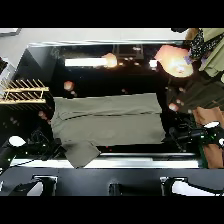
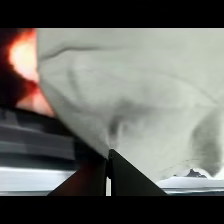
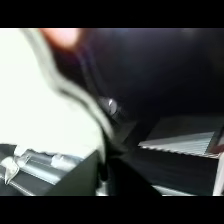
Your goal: Fold the clothes and pants, and hang the long-sleeved shirts on hangers.
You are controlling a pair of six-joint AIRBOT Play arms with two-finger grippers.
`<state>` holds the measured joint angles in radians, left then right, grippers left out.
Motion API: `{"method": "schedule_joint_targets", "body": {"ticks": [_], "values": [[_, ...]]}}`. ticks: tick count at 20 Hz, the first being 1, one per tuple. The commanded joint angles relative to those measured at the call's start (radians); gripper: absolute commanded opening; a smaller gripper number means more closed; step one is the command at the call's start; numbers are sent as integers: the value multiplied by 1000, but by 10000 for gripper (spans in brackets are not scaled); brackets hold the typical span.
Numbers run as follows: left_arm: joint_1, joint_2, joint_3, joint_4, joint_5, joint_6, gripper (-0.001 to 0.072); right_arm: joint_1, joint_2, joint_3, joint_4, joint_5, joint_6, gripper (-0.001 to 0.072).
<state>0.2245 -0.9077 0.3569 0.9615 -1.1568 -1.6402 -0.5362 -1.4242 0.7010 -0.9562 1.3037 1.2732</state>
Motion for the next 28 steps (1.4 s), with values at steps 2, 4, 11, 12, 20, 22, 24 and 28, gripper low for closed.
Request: {"method": "schedule_joint_targets", "body": {"ticks": [2, 4, 11, 12, 20, 22, 24, 28], "values": [[18, 1, 106, 81, -93, 31, 13, -1, 61, -5, 26, 27, -21, 30], [37, 4, 181, 147, -190, 17, 13, 0, 113, -5, 6, 81, -19, 30], [44, 189, 254, 215, -417, -14, 13, 0, 388, -58, -72, 281, 122, 29], [44, 221, 254, 217, -435, -14, 13, 0, 440, -76, -63, 290, 137, 29], [26, 50, 338, 119, -271, 94, 12, 157, 433, 48, 27, 71, 100, 28], [8, -76, 434, 119, -224, 101, 12, 292, 325, 154, -85, -24, 178, 28], [-13, -204, 545, 108, -205, 123, 12, 356, 217, 268, -173, -78, 243, 28], [-60, -436, 766, 73, -204, 134, 12, 377, 30, 450, -165, -92, 246, 28]]}}
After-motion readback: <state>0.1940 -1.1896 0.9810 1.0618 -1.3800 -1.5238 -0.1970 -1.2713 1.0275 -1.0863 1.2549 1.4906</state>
